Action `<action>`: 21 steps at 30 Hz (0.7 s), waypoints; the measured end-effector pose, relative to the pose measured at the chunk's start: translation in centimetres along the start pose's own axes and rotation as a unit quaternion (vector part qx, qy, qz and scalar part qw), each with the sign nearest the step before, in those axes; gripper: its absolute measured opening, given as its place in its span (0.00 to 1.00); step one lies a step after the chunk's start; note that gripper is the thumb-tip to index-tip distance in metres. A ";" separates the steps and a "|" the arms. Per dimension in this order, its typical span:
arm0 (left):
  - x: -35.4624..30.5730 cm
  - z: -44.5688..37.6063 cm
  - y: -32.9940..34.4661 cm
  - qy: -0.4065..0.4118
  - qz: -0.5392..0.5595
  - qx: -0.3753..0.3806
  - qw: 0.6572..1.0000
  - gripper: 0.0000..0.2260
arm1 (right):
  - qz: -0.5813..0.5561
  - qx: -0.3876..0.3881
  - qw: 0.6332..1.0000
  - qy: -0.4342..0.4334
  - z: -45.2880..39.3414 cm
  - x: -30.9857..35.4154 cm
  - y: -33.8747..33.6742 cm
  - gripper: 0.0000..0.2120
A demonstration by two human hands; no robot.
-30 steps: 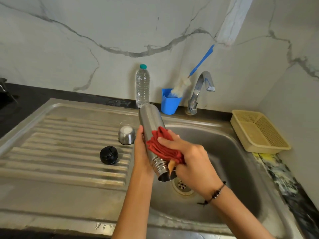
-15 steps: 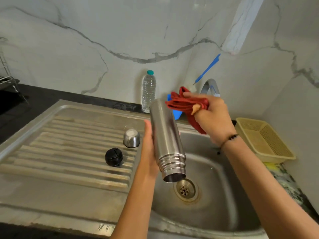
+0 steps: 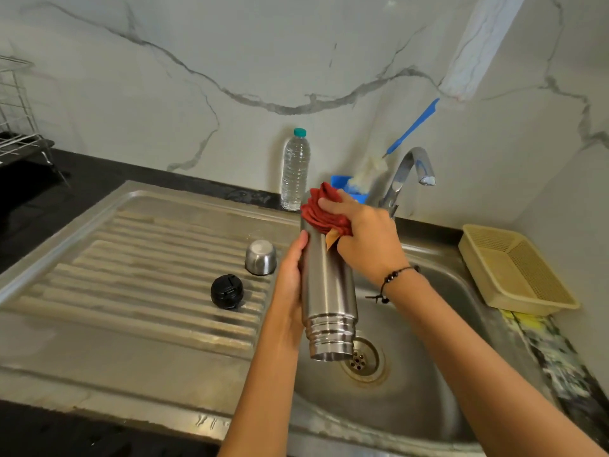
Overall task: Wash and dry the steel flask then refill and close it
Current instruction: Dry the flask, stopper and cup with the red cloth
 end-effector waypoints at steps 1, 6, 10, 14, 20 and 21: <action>0.3 0.0 0.1 -0.006 0.015 0.001 1.000 0.17 | 0.013 0.010 1.000 0.000 0.7 -0.1 0.2 0.24; 2.1 0.0 -0.1 -0.046 0.070 0.003 0.996 0.23 | 0.002 0.036 0.999 0.012 4.9 -0.7 0.4 0.24; 2.5 -0.3 -2.0 -0.042 0.046 -0.071 0.996 0.29 | -0.043 0.037 0.998 0.019 8.4 -1.4 0.8 0.28; 1.6 -0.6 -3.0 0.000 0.037 -0.126 0.991 0.24 | -0.095 0.003 0.995 0.017 10.0 -1.8 0.2 0.26; 1.5 0.1 -2.5 -0.008 0.043 -0.147 0.988 0.28 | -0.139 -0.008 0.990 0.019 9.9 -1.2 -1.0 0.24; 1.3 0.1 -2.4 -0.005 0.040 -0.140 0.989 0.29 | -0.164 -0.011 0.986 0.024 9.5 -1.0 -1.6 0.22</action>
Point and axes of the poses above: each hand's wrist, its own z-axis away from the middle knuckle, its own y-axis out of the palm, x = y × z, the point moved 8 cm from there along -z, towards the middle knuckle, and after that the axes turned 10 degrees about -x, right-handed, at the moved point
